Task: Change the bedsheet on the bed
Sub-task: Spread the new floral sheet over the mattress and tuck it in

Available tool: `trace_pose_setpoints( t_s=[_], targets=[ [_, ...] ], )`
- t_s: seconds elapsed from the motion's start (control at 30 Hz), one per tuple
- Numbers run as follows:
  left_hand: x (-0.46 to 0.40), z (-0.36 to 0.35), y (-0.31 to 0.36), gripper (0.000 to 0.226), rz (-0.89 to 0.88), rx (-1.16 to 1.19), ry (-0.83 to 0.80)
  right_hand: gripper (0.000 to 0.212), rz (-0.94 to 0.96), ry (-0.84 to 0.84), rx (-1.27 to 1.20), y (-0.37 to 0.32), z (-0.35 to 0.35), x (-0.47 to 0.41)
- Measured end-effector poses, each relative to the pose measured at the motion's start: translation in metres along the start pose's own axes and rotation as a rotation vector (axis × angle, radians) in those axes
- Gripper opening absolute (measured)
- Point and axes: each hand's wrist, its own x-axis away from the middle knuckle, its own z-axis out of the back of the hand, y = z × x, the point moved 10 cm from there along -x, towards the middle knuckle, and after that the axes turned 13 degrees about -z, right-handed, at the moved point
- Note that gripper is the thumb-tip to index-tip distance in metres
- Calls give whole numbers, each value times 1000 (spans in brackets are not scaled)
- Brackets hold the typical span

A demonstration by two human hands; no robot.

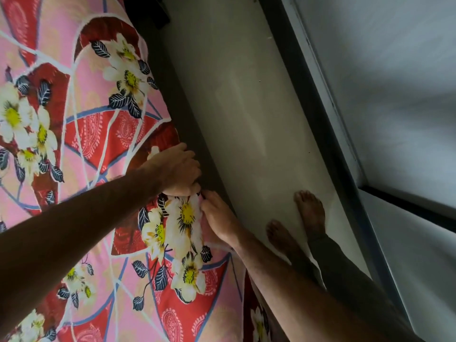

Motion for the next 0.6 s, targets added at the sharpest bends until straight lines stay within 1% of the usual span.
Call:
trace_pose_setpoints(
  t_s=[0.03, 0.13, 0.23, 0.33, 0.37, 0.43, 0.47, 0.5, 0.53, 0.6],
  targets=[
    [-1, 0, 2, 39, -7, -14, -18, 26, 3, 7, 63, -2, -1, -2],
    [0, 0, 8, 30, -44, -80, -99, 32, 2, 68, 347, -4, -2, -5],
    [-2, 0, 6, 28, -9, -60, -54, 29, -46, 59, 413, -4, 0, -1],
    [-5, 0, -1, 35, 41, -24, 32, 36, -63, 1, 422, -8, -2, 0],
    [-6, -1, -2, 37, 42, -23, 51, 38, -54, -15, 358, -8, -1, 3],
    [-7, 1, -2, 40, 42, -38, 88, 32, -81, -54, 58, 4, 8, 12],
    [-7, 2, -2, 42, 46, -31, 107, 39, -111, -76, -124, 14, 14, 18],
    [-7, 4, -2, 44, 52, -20, 114, 47, -123, -65, -239, 27, 23, 23],
    [-7, 6, -1, 46, 51, -15, 117, 48, -124, -33, -284, 39, 35, 28],
    [-9, 7, 3, 47, 36, -15, 112, 43, -88, 104, -280, 62, 62, 36]
  ],
)
